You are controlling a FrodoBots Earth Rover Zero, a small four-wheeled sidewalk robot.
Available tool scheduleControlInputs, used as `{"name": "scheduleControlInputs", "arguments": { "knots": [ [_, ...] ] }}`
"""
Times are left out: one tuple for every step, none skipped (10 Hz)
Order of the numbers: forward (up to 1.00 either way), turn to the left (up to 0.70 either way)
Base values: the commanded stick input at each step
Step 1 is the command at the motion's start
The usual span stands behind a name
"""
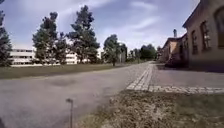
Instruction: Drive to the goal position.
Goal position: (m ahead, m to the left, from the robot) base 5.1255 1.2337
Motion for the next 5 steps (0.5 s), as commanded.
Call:
{"name": "scheduleControlInputs", "arguments": {
  "knots": [
    [0.00, -0.70],
    [0.00, -0.70],
    [0.00, -0.70],
    [0.00, -0.70],
    [0.00, -0.70]
  ]
}}
